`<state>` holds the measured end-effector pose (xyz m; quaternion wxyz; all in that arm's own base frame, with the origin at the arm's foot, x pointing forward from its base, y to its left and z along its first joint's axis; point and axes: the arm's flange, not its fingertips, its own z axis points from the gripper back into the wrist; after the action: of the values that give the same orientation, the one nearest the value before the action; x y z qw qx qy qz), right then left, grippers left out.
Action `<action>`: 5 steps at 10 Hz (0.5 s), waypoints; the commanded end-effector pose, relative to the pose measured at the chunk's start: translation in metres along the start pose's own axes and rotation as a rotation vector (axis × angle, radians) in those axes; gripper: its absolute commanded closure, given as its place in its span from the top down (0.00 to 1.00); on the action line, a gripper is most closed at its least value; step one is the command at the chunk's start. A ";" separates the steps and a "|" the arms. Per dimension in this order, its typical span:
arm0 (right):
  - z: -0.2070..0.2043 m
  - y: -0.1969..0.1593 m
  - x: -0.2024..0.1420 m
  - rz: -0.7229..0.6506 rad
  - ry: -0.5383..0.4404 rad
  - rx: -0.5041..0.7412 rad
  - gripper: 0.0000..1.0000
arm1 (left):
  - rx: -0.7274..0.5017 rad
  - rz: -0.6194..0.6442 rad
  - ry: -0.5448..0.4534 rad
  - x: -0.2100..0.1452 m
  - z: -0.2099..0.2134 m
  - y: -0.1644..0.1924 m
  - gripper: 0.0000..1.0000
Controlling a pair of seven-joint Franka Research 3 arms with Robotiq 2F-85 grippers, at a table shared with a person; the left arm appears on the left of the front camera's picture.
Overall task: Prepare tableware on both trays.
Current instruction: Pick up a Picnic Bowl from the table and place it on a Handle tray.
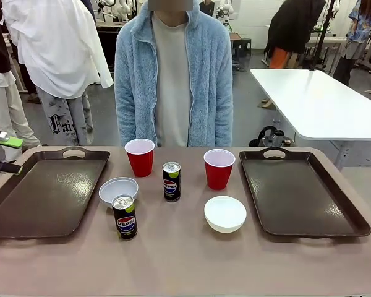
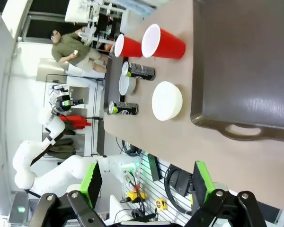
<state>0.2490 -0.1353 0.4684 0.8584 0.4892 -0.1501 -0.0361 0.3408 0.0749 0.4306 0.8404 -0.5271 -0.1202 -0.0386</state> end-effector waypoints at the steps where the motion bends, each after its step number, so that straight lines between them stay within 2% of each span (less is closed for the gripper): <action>1: -0.022 -0.012 -0.047 0.014 0.026 -0.028 1.00 | 0.046 0.040 0.001 -0.013 0.012 -0.005 1.00; 2: -0.023 -0.012 -0.048 0.027 0.031 -0.026 1.00 | 0.079 0.046 -0.003 -0.016 0.018 -0.005 1.00; 3: 0.005 -0.003 -0.007 -0.004 0.011 -0.007 1.00 | 0.146 -0.031 -0.011 -0.019 0.020 -0.013 1.00; 4: 0.005 -0.003 -0.007 -0.004 0.011 -0.007 1.00 | 0.046 0.024 -0.009 -0.008 0.015 0.004 1.00; 5: 0.005 -0.003 -0.007 -0.004 0.011 -0.007 1.00 | 0.046 0.024 -0.009 -0.008 0.015 0.004 1.00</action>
<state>0.2374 -0.1400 0.4667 0.8630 0.4838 -0.1409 -0.0359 0.3273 0.0919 0.4373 0.8597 -0.4950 -0.1224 -0.0286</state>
